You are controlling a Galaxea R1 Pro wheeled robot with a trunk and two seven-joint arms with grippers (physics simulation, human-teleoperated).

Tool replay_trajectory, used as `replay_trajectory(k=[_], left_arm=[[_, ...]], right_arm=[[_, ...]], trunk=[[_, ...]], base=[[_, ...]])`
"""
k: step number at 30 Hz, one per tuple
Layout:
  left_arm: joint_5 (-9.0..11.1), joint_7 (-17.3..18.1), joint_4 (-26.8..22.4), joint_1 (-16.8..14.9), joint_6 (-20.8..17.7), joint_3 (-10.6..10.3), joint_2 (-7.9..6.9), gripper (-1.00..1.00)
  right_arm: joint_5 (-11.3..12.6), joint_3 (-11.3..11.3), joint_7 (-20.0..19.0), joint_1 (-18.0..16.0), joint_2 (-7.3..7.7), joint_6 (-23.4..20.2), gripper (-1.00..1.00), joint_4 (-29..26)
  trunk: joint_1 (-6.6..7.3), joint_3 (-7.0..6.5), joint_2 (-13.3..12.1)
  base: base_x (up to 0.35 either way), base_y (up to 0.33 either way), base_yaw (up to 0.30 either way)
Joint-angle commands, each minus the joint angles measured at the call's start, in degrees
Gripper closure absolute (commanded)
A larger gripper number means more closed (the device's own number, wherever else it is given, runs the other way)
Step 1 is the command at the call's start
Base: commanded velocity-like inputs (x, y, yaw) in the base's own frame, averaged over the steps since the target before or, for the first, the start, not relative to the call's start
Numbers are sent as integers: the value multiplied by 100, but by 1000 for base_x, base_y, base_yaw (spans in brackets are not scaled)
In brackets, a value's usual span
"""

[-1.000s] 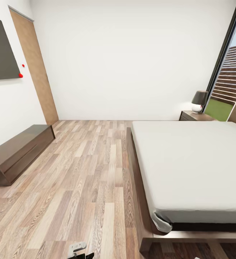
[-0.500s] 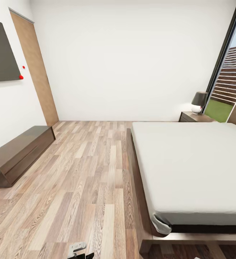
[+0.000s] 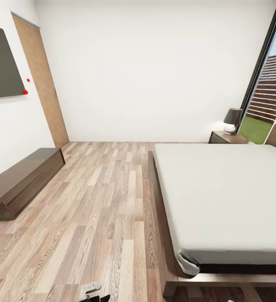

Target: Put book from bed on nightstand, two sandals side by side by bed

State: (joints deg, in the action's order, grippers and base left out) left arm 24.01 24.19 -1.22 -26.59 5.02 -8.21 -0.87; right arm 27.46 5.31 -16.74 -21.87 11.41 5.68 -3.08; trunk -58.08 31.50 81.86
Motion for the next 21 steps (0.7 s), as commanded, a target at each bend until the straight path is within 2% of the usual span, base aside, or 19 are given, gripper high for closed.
replay_trajectory(k=[1, 5, 12, 21], left_arm=[[43, 18, 8, -4, 25, -49, -1, -100], [43, 17, 8, -4, 25, -49, -1, -100], [43, 24, 8, -4, 25, -49, -1, -100], [43, 17, 8, -4, 25, -49, -1, -100]], right_arm=[[58, 49, -22, -3, 2, 21, -100, 9], [52, 49, -9, -7, 2, 21, -100, 9], [49, 49, -5, -6, 2, 21, -100, 9], [49, 49, 12, -4, 2, 21, -100, 9]], trunk=[[23, -13, -39], [111, -85, -199], [111, -86, -199], [111, -105, -199]], base=[[0, 0, 0], [0, 0, 0], [0, 0, -24], [0, 0, -236]])
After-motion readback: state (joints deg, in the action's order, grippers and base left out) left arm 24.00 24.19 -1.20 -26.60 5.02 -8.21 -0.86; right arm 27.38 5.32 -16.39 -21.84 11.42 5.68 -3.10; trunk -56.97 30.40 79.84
